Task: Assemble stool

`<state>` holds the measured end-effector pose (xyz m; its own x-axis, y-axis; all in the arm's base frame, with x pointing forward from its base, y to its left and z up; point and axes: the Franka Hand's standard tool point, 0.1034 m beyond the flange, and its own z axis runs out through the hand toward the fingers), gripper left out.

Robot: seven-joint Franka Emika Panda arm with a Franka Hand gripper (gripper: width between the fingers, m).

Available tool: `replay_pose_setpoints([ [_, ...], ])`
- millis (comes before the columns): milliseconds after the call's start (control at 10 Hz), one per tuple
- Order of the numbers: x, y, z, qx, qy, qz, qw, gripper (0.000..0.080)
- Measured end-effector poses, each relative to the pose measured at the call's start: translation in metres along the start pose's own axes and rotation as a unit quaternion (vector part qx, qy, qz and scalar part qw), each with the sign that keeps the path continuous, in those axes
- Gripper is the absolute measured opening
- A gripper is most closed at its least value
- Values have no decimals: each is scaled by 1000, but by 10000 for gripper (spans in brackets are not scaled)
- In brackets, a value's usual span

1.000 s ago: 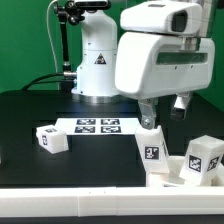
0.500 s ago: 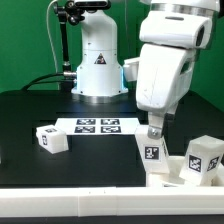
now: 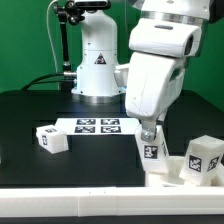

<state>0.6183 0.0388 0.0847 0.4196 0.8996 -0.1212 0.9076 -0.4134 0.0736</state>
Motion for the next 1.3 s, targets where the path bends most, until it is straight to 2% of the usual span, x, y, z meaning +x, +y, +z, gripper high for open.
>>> replay_pose_setpoints([
  [100,0,0,0,0,0,0,1000,335],
  [400,-1,0,0,0,0,24,1000,335],
  [900,-1,0,0,1,1,197,981,337],
  [1300,7,-3,-1,-3,8,406,914,337],
])
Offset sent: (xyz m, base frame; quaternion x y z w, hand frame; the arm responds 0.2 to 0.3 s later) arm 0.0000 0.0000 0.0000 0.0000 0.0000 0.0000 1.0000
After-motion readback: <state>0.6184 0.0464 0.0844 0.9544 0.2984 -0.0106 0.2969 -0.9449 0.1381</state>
